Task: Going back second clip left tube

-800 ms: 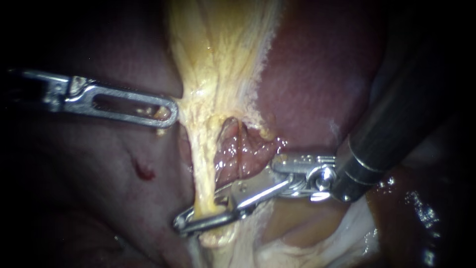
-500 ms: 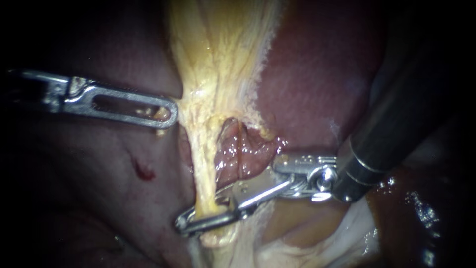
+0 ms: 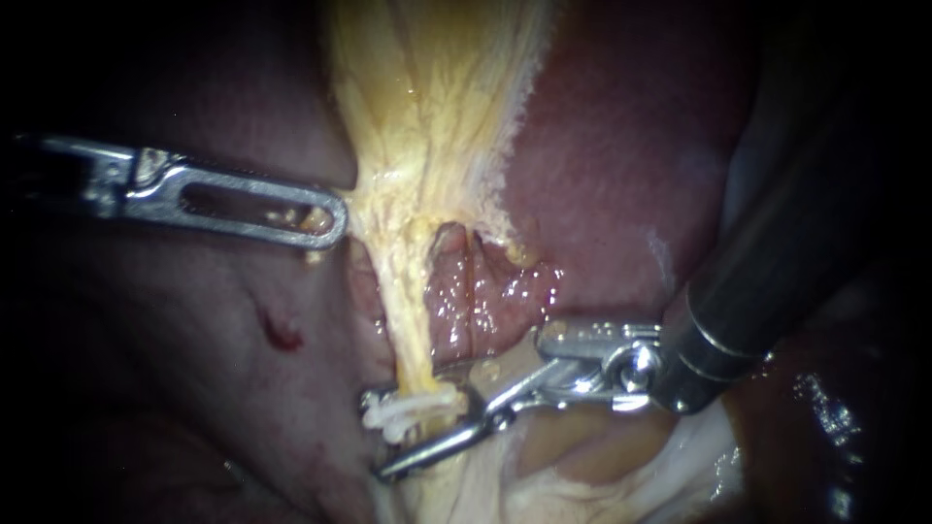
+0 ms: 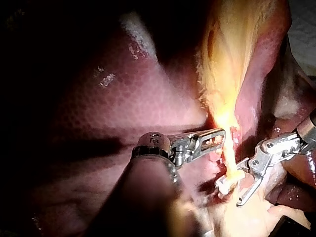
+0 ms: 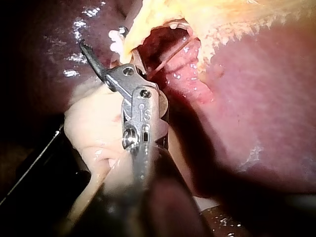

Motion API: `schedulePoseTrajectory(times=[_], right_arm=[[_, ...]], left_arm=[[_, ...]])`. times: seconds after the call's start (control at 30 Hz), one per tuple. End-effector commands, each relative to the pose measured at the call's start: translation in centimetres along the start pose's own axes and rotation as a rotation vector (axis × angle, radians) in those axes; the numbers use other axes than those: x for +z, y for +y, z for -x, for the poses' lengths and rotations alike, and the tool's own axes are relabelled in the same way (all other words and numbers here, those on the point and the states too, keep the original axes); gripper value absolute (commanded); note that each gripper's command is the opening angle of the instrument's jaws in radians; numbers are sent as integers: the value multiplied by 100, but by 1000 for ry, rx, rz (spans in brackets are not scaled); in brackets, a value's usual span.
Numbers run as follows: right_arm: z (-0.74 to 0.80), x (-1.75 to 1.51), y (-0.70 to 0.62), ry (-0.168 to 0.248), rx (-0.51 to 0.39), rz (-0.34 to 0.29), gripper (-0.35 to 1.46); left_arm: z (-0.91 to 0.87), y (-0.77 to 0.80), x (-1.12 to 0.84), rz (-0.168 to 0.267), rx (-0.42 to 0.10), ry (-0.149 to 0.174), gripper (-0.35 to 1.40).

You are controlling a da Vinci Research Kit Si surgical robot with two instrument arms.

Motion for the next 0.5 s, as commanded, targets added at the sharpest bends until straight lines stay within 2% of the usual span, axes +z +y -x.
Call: schedulePoseTrajectory(times=[0.03, 0.23, 0.5], right_arm=[[0, -2, 2, 2, -18, 17, 50], [-3, -16, 11, 3, -88, 89, 50], [-3, -46, 1, -4, -151, 140, 50]], left_arm=[[0, 0, 0, -1, 0, 0, -35], [0, 0, 0, -1, 0, 0, -35], [0, 0, -1, -1, 0, 0, -35]])
